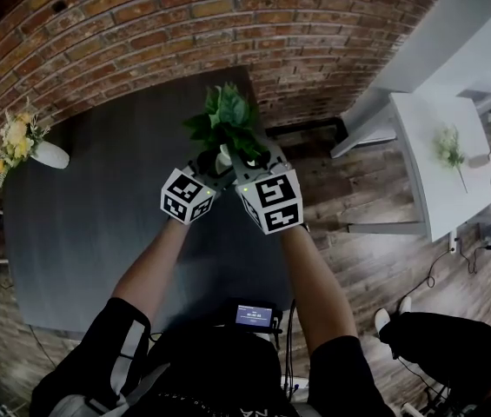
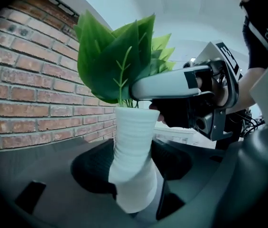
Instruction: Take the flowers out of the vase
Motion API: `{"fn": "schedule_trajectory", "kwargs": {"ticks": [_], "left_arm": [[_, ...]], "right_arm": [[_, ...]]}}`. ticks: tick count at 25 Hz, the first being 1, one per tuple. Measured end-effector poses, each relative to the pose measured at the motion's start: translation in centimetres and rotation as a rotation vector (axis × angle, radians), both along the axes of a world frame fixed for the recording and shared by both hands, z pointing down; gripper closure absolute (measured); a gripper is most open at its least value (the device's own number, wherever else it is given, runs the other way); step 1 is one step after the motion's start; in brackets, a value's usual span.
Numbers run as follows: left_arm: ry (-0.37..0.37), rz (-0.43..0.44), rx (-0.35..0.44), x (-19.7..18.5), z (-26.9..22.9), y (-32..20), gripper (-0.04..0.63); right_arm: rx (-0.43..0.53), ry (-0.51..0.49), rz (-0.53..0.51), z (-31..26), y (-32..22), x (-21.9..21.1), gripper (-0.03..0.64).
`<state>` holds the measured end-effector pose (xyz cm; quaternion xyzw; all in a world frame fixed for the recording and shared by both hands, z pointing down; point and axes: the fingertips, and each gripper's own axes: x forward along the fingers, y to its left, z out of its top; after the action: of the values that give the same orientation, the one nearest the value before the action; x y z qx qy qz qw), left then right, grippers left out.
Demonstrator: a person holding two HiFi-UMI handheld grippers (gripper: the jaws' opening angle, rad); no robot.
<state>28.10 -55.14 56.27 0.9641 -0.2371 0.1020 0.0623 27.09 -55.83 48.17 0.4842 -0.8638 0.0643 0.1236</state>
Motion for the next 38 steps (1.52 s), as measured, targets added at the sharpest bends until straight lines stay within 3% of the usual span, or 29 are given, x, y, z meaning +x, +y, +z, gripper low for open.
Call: {"fn": "schedule_trajectory", "kwargs": {"ticks": [18,38], "left_arm": [[-0.029,0.026,-0.074,-1.1,0.2,1.1,0.337],[0.048,-0.016,0.052,-7.2,-8.6,4.7,0.339]], "right_arm": [[0.110,-0.099,0.017,-7.8,0.7,0.7,0.558],[0.304,-0.154,0.026,-20.1,5.6,-0.1,0.558]]}}
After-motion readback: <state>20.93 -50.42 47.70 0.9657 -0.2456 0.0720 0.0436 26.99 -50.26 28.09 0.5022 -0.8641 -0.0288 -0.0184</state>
